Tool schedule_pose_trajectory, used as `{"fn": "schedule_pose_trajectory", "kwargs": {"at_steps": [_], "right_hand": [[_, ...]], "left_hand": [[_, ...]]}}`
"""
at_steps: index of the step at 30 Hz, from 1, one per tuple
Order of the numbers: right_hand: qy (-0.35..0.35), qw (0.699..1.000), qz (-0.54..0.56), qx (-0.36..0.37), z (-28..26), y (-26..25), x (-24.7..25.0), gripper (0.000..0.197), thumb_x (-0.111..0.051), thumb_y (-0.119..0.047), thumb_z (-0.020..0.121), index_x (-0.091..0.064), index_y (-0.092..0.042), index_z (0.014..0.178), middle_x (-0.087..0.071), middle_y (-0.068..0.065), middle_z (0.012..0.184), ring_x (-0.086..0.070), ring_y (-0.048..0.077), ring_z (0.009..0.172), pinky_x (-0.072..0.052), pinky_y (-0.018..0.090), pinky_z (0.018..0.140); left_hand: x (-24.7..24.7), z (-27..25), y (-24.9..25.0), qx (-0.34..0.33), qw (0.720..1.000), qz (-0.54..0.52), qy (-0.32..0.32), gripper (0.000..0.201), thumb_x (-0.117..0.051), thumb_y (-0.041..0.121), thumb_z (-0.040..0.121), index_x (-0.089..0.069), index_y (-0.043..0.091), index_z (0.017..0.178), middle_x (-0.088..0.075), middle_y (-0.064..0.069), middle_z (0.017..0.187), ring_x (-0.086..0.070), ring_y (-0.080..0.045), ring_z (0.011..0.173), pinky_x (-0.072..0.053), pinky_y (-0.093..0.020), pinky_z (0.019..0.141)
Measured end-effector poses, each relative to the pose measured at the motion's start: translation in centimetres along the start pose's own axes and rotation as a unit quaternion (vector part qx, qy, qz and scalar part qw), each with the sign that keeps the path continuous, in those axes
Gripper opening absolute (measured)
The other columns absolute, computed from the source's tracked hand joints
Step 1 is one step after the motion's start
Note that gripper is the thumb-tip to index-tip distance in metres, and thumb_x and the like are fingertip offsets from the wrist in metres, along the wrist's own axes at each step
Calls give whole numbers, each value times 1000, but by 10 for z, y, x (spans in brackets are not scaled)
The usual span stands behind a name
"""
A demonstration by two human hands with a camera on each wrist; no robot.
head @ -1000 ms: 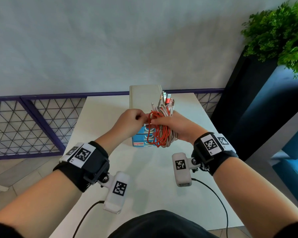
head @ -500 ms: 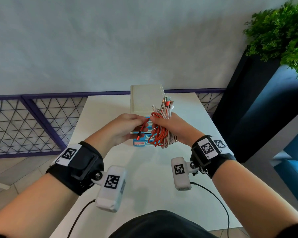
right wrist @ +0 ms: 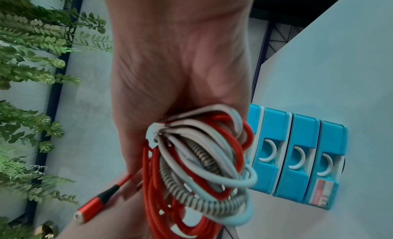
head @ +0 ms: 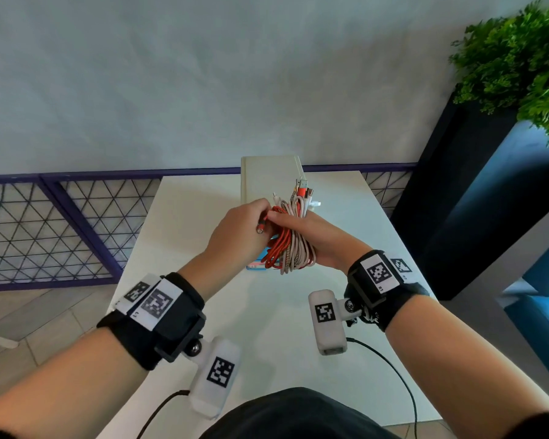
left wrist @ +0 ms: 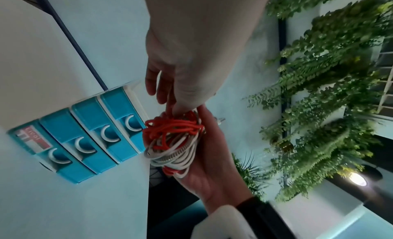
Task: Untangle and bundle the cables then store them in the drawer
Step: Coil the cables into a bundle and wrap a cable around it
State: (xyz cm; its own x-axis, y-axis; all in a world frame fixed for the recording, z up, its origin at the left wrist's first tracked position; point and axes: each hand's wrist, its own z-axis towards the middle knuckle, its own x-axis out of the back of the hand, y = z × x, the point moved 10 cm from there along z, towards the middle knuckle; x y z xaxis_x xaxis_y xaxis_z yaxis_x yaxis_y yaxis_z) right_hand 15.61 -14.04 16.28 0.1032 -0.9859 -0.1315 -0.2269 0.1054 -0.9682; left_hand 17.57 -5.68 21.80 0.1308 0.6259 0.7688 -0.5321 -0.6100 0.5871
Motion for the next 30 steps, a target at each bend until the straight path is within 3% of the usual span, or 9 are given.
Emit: {"fn": "schedule_pose_trajectory", "kwargs": {"at_steps": [4, 9, 13, 15, 17, 20, 23, 26, 30], "right_hand": [[-8, 1000, 5, -9, 0, 0, -3, 34, -57, -35, 94, -62, -6, 111, -71, 11, 94, -70, 26, 90, -59, 38, 80], [-10, 1000, -10, -10, 0, 1, 0, 16, -62, -9, 92, -63, -1, 105, -69, 16, 92, -70, 28, 84, -59, 39, 79], [31, 991, -127, -36, 1, 7, 14, 7, -61, 0, 85, -65, -2, 90, -68, 17, 83, -67, 29, 81, -56, 44, 82], [40, 986, -152, -62, 0, 11, 21, 6, -63, -1, 84, -65, 1, 90, -70, 16, 83, -68, 26, 76, -56, 43, 83], [34, 983, -160, -84, -1, 15, 25, 8, -63, -1, 85, -66, 3, 92, -71, 20, 91, -68, 25, 74, -56, 43, 85], [17, 980, -166, -110, -2, 20, 21, 6, -61, 0, 85, -67, 2, 88, -71, 21, 90, -68, 25, 74, -57, 44, 85], [-27, 977, -163, -133, -4, 24, 5, 8, -54, 4, 91, -62, 3, 93, -68, 12, 73, -68, 15, 59, -59, 29, 59], [-93, 965, -165, -181, -12, 32, -12, 11, -51, 0, 95, -63, 1, 94, -69, 5, 66, -68, 10, 59, -58, 23, 57], [-131, 953, -178, -209, -19, 38, -19, 13, -52, -3, 95, -64, -2, 91, -71, 1, 68, -69, 7, 62, -56, 20, 56]], "left_hand": [[3, -5, 15, -30, 994, 103, 19, 19, -51, 17, 91, -55, 15, 110, -58, 0, 95, -56, -20, 88, -38, -29, 69], [-7, -1, 7, -34, 998, 53, -31, 9, -52, 8, 89, -57, 12, 95, -62, -6, 96, -57, -22, 86, -39, -29, 67], [-13, 4, -5, -44, 996, 14, -76, 9, -57, 10, 90, -64, 13, 96, -62, 2, 90, -56, -15, 84, -37, -15, 64], [-7, 4, -7, -60, 996, 27, -62, 8, -57, 11, 90, -60, 14, 97, -58, 5, 91, -59, -18, 89, -40, -19, 66], [2, 0, -3, -99, 990, 98, -32, 20, -59, 13, 88, -50, 18, 105, -53, 4, 107, -56, -19, 97, -47, -31, 71], [-4, -15, 19, -234, 941, 245, -12, 67, -70, 13, 76, -37, 17, 134, -35, -3, 147, -41, -24, 131, -47, -39, 95], [-27, -30, 33, -341, 863, 372, -15, 90, -69, 21, 77, -16, 19, 150, -11, -7, 161, -13, -27, 147, -22, -45, 117], [-42, -36, 32, -381, 817, 433, -17, 80, -62, 30, 83, -19, 13, 149, -22, -8, 158, -16, -29, 147, -16, -53, 117], [-40, -32, 39, -410, 818, 402, 24, 33, -42, 15, 94, -50, 13, 126, -59, -5, 118, -51, -26, 125, -20, -53, 116]]}}
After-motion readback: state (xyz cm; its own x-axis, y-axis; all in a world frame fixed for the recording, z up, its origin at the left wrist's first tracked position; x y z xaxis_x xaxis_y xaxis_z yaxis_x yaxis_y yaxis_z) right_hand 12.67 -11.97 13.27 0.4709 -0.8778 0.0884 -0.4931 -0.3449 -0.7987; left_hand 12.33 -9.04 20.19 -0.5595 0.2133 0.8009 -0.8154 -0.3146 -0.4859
